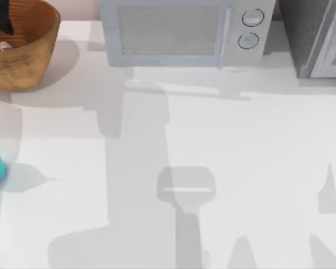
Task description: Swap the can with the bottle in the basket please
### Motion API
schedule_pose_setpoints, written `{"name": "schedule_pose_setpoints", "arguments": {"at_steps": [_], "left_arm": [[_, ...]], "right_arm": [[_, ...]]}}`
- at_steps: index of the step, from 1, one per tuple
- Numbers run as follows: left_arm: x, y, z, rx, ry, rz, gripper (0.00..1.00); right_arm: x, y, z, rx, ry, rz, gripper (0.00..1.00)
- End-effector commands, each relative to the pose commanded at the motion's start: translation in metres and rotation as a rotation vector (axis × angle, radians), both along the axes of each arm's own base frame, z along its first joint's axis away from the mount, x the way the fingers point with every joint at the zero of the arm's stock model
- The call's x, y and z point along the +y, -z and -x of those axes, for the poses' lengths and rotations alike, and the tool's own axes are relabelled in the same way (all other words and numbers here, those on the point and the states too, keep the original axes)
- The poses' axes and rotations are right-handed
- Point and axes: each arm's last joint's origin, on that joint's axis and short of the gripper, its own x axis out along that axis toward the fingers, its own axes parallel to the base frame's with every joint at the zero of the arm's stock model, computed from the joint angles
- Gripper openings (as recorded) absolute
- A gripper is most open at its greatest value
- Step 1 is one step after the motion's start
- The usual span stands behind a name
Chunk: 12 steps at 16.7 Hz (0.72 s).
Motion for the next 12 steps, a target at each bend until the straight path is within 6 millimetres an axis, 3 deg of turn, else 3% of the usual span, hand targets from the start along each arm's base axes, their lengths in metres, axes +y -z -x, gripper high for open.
{"name": "schedule_pose_setpoints", "arguments": {"at_steps": [4, 9, 10, 12], "left_arm": [[0.006, 0.032, -0.007, 0.056, -0.001, 0.022, 1.0], [0.007, 0.034, -0.007, 0.059, -0.001, 0.023, 1.0], [0.0, 0.02, -0.007, 0.02, 0.015, 0.016, 1.0], [0.002, 0.026, -0.007, 0.039, 0.008, 0.02, 1.0]], "right_arm": [[0.0, 0.0, 0.0, 0.0, 0.0, 0.0, 1.0], [0.0, 0.0, 0.0, 0.0, 0.0, 0.0, 1.0], [0.0, 0.0, 0.0, 0.0, 0.0, 0.0, 1.0], [0.0, 0.0, 0.0, 0.0, 0.0, 0.0, 1.0]]}}
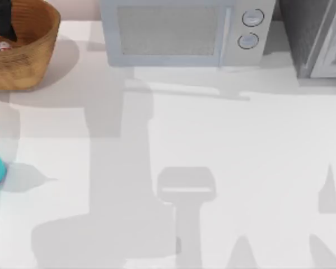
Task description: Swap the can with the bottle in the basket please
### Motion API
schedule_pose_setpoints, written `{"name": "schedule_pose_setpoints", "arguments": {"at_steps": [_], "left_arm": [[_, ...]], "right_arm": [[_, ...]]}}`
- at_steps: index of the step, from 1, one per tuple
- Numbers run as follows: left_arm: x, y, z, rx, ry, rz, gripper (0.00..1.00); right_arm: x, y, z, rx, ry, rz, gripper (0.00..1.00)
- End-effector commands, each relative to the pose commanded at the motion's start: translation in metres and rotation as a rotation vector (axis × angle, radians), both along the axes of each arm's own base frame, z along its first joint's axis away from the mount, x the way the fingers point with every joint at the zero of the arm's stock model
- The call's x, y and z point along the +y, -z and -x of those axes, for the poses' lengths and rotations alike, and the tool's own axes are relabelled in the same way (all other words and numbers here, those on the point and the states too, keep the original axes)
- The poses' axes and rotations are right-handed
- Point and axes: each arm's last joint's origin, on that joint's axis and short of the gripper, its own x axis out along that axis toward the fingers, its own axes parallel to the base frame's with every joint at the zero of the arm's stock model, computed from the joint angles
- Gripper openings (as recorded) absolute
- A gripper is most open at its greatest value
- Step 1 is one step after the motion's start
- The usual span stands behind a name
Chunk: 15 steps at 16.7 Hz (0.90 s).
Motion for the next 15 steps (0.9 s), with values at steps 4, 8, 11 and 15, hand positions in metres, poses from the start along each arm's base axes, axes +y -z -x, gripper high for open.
{"name": "schedule_pose_setpoints", "arguments": {"at_steps": [4, 8, 11, 15], "left_arm": [[0.0, 0.019, -0.005, 0.023, -0.009, 0.003, 1.0], [-0.004, 0.04, -0.011, 0.021, -0.009, 0.003, 1.0], [-0.007, 0.054, -0.015, 0.021, -0.009, 0.003, 1.0], [-0.009, 0.063, -0.017, 0.021, -0.009, 0.003, 1.0]], "right_arm": [[0.0, 0.0, 0.0, 0.0, 0.0, 0.0, 1.0], [0.0, 0.0, 0.0, 0.0, 0.0, 0.0, 1.0], [0.0, 0.0, 0.0, 0.0, 0.0, 0.0, 1.0], [0.0, 0.0, 0.0, 0.0, 0.0, 0.0, 1.0]]}}
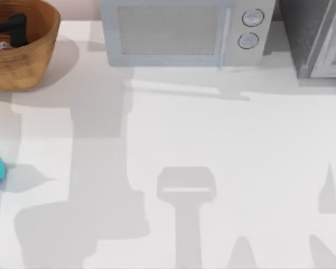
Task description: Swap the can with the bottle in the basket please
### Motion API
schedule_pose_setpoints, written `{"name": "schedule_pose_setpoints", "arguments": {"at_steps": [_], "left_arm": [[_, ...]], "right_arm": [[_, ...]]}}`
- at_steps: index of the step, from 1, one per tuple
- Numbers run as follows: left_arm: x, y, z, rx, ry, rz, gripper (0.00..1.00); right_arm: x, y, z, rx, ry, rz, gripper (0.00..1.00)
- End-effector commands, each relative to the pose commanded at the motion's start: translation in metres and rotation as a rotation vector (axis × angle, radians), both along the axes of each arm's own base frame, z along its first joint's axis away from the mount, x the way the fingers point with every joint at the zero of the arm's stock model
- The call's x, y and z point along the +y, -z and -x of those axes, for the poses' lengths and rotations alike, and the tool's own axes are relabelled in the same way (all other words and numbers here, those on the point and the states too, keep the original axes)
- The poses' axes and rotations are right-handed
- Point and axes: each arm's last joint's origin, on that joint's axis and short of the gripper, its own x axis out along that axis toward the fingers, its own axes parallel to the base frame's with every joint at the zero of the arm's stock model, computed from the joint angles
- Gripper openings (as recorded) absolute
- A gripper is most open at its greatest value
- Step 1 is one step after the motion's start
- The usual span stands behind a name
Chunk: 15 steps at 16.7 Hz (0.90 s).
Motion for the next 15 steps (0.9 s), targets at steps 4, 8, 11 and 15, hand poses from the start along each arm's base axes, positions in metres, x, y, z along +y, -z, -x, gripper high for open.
{"name": "schedule_pose_setpoints", "arguments": {"at_steps": [4, 8, 11, 15], "left_arm": [[0.0, 0.0, 0.0, 0.0, 0.0, 0.0, 0.92], [0.0, 0.0, 0.0, 0.0, 0.0, 0.0, 0.62], [0.0, 0.0, 0.0, 0.0, 0.0, 0.0, 0.4], [0.0, 0.0, 0.0, 0.0, 0.0, 0.0, 0.1]], "right_arm": [[0.0, 0.0, 0.0, 0.0, 0.0, 0.0, 1.0], [0.0, 0.0, 0.0, 0.0, 0.0, 0.0, 1.0], [0.0, 0.0, 0.0, 0.0, 0.0, 0.0, 1.0], [0.0, 0.0, 0.0, 0.0, 0.0, 0.0, 1.0]]}}
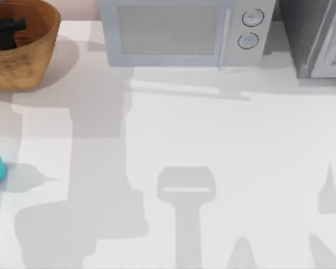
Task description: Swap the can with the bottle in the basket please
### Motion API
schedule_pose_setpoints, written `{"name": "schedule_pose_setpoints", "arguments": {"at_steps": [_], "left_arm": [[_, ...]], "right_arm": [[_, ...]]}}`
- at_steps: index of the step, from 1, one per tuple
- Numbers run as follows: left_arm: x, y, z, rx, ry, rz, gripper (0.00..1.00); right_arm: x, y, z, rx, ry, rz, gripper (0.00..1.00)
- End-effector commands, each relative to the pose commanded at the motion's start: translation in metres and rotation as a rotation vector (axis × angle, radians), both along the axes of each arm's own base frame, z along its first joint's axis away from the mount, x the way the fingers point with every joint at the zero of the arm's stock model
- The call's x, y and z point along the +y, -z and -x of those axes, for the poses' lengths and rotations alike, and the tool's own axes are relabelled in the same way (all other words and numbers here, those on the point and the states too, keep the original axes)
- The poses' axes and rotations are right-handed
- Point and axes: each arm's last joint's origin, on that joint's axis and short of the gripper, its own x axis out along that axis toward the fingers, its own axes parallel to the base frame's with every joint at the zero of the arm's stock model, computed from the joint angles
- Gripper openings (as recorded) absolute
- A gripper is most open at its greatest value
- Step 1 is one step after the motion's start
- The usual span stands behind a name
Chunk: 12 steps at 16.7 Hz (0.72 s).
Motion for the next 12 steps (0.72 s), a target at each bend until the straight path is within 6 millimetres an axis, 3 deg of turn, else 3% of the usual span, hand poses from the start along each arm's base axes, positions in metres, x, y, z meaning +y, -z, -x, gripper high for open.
{"name": "schedule_pose_setpoints", "arguments": {"at_steps": [2, 9, 10, 12], "left_arm": [[0.0, 0.0, 0.0, 0.0, 0.0, 0.0, 0.0], [0.0, 0.0, 0.0, 0.0, 0.0, 0.0, 0.0], [-0.004, -0.023, 0.001, -0.041, 0.007, 0.0, 0.0], [-0.004, -0.023, 0.001, -0.038, 0.005, 0.0, 0.0]], "right_arm": [[0.0, 0.0, 0.0, 0.0, 0.0, 0.0, 1.0], [0.0, 0.0, 0.0, 0.0, 0.0, 0.0, 1.0], [0.0, 0.0, 0.0, 0.0, 0.0, 0.0, 1.0], [0.0, 0.0, 0.0, 0.0, 0.0, 0.0, 1.0]]}}
